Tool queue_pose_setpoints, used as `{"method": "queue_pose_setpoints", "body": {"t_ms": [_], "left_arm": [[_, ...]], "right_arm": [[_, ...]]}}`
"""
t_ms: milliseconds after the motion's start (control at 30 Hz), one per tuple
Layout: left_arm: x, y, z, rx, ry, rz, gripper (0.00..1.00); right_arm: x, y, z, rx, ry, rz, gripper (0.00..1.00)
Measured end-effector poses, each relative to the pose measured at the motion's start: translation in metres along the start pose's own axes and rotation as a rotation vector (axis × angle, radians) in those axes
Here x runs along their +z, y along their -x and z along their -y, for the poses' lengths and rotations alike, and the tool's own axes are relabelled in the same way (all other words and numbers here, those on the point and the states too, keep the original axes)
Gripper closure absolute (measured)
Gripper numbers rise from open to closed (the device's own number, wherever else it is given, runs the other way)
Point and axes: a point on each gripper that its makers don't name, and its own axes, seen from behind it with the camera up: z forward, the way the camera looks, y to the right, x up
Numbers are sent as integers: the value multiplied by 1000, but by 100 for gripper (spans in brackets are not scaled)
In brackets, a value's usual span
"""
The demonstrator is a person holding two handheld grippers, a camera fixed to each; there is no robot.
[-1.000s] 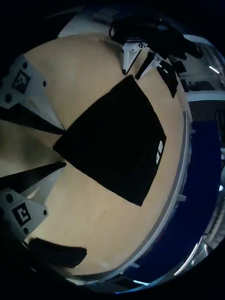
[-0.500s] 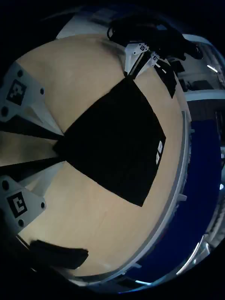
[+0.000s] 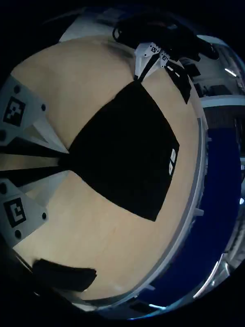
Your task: Fold towel
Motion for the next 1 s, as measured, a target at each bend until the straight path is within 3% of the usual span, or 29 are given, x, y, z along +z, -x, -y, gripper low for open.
{"method": "queue_pose_setpoints", "body": {"t_ms": [267,467,1000], "left_arm": [[-6,-10,-3,-33,-5,-29,92],[-20,-18,-5,-48,-13,-46,92],[-75,-47,-5,-109,-41,-117,92]], "right_arm": [[-11,-11,-4,0,6,-25,87],[-25,-23,-4,-7,9,-43,87],[-80,-59,4,-35,8,-82,87]]}}
